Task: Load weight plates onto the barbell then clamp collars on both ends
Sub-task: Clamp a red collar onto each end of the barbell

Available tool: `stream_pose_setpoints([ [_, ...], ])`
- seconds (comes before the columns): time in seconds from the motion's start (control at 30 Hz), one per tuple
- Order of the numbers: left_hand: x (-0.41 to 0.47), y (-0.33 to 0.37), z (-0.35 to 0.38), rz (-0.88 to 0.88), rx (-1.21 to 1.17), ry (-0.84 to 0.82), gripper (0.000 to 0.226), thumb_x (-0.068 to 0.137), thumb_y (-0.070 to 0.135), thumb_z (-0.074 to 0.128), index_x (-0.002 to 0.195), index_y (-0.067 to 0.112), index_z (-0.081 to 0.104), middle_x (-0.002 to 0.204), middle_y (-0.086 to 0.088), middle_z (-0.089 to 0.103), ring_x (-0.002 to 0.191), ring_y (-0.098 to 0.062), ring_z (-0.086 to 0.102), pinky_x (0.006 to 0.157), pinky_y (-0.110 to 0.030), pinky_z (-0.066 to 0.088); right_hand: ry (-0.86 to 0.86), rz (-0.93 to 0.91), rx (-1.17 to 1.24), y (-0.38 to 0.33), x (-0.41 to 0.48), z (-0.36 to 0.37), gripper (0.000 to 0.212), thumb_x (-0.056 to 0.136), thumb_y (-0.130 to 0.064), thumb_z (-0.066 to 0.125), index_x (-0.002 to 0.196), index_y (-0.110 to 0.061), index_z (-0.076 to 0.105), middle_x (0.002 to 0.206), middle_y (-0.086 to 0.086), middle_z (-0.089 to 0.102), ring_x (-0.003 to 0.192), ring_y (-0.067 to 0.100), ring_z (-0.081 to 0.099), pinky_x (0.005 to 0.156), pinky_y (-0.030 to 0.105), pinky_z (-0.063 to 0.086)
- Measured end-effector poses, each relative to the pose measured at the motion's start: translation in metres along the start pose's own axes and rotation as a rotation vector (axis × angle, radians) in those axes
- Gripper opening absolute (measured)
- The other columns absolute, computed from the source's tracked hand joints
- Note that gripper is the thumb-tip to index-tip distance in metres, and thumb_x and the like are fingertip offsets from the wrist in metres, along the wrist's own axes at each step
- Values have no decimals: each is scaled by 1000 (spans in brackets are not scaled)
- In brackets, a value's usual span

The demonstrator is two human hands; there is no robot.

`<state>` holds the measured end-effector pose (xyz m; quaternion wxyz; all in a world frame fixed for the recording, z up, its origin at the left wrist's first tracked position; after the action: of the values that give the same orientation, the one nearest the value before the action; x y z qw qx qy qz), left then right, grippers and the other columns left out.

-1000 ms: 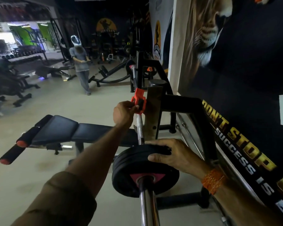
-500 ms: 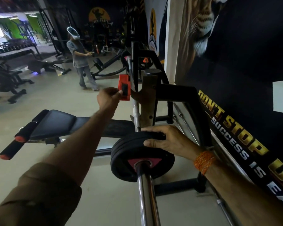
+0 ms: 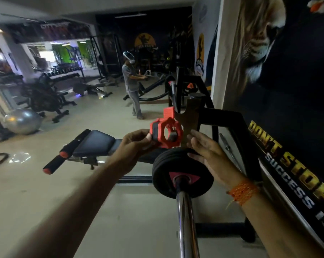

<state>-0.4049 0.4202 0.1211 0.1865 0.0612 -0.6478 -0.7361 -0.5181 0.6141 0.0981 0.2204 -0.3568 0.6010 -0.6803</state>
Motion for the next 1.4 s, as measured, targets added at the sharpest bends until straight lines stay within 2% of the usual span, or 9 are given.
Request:
stream_pose_setpoints([
  [0.07, -32, -8, 10, -57, -58, -115, 17, 100, 0, 50, 106, 1, 65, 105, -18, 69, 99, -24, 69, 89, -31, 59, -45, 80, 207, 2, -21, 18, 44, 98, -34, 60, 138, -16, 59, 139, 15, 62, 129, 27, 60, 103, 43, 52],
  [0.13, -62, -19, 20, -88, -73, -191, 13, 97, 7, 56, 106, 3, 66, 108, -22, 64, 103, -28, 65, 94, -35, 57, -93, 113, 220, 4, -47, 35, 40, 103, -25, 51, 138, -6, 57, 136, 23, 62, 129, 37, 59, 106, 49, 50],
  [0.27, -120, -40, 26, -86, -78, -167, 23, 97, 7, 55, 114, -8, 61, 106, -26, 63, 93, -28, 70, 90, -39, 59, -76, 145, 124, 8, -105, 56, 39, 102, -19, 53, 139, -11, 57, 134, 14, 66, 127, 31, 62, 102, 48, 54],
  [0.43, -201, -44, 43, -16, 174, -198, 33, 100, 10, 56, 133, 8, 62, 123, -11, 72, 114, -27, 70, 93, -41, 59, 6, 173, -30, 12, -188, 67, 42, 93, -18, 67, 134, -18, 60, 126, 10, 71, 117, 25, 68, 100, 50, 55],
  [0.77, -299, -73, 88, -40, 271, -221, 36, 93, 22, 70, 127, 14, 67, 118, -3, 75, 111, -18, 71, 95, -33, 58, 158, 134, -34, 21, -315, 62, 43, 94, -20, 67, 136, -16, 62, 124, 11, 72, 116, 29, 69, 100, 48, 55],
  [0.9, -311, -95, 84, -30, 348, -201, 38, 94, 24, 70, 131, 18, 65, 124, 0, 72, 116, -16, 68, 98, -41, 57, 190, 106, -45, 35, -330, 62, 46, 89, -20, 75, 134, -14, 64, 134, 6, 67, 125, 24, 64, 102, 39, 54],
  [1.17, -306, -125, 77, -38, 398, -61, 40, 94, 26, 71, 133, 21, 63, 126, 3, 69, 114, -17, 68, 96, -47, 58, 209, 72, -204, 58, -318, 59, 46, 86, -32, 76, 131, -28, 67, 131, -8, 60, 127, 11, 57, 103, 49, 54],
  [1.33, -296, -142, 80, -90, 343, -73, 41, 97, 29, 67, 136, 18, 60, 129, -3, 68, 117, -23, 68, 96, -45, 58, 183, 112, -209, 71, -305, 47, 52, 80, -48, 77, 129, -32, 68, 130, -9, 60, 127, 16, 58, 96, 49, 58],
  [1.4, -294, -147, 76, -87, 325, -63, 44, 95, 30, 68, 136, 18, 59, 131, -4, 67, 118, -25, 67, 94, -42, 59, 155, 117, -218, 78, -300, 47, 49, 83, -38, 78, 131, -30, 66, 131, -9, 60, 126, 18, 58, 95, 44, 59],
])
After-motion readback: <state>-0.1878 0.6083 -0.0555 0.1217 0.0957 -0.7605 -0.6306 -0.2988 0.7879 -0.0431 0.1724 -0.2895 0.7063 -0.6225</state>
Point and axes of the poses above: each hand's wrist, its own x-axis towards the middle knuckle, its own z-axis out of the palm, y = z × x, the point moved 7 cm from there along x, towards the middle knuckle
